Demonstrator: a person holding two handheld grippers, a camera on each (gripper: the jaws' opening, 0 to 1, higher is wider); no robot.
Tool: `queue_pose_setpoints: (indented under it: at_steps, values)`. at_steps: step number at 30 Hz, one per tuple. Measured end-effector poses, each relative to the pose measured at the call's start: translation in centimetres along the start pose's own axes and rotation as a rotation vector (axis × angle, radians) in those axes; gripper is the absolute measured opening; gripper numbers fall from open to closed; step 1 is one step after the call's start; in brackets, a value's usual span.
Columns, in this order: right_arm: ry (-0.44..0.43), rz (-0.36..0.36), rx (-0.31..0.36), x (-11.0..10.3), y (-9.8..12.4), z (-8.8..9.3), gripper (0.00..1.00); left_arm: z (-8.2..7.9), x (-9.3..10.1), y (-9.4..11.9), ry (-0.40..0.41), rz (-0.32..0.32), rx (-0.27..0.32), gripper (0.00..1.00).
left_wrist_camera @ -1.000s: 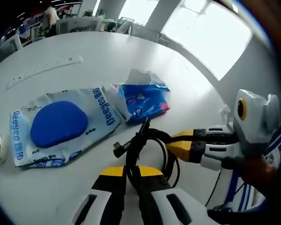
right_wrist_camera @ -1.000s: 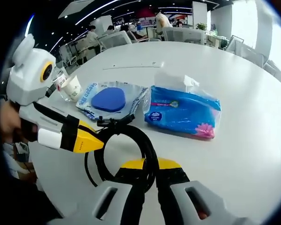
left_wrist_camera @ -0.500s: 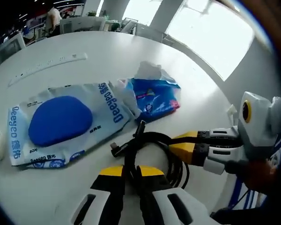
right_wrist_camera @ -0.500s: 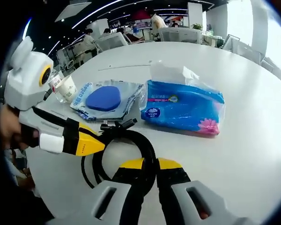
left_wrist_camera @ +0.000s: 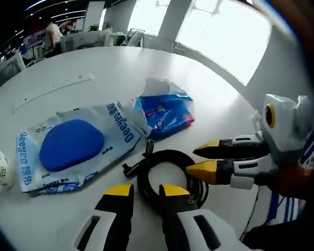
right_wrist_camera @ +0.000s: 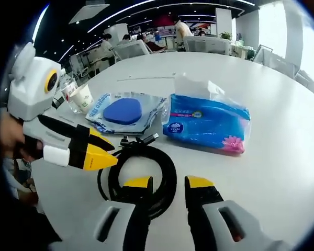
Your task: Arrange the tabletop items into an orderly group along one side of the table until the central work area is clear of visible clutter.
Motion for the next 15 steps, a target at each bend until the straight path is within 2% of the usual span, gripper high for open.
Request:
queue_pose_setpoints:
  at_steps: [5,9,12,15]
  values:
    - [-0.003,-0.019,0.055,-0.4,1.7,-1.2,0.4,-0.4,-0.7,2.4,-0.051,0.005,0.052,0.26]
    - [0.008,-0.038,0.105,-0.9,3.1,-2.4,0.48,-0.4,-1.7,4.4,-0.027,-0.013,0.082,0.35]
    - [0.016,-0.039,0.134,-1.0,4.0,-3.0,0.54,-0.2,-2.5,6.1,-0.024,-0.028,0.104,0.36]
    - [0.01,-0.045,0.158,-1.0,4.4,-3.3,0.61,0.1,-3.1,7.8,-0.011,-0.035,0.123,0.42]
Point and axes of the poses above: the point that each gripper's makers call its tool centre point, and the gripper's own axes: y roughly backward along the fingers, x roughly to its right, z roughly out of its underside, the point moved 7 cm from there along y, roughly backward along the fingers, and after that the axes turned 13 degrees about x, right-handed, at the moved point
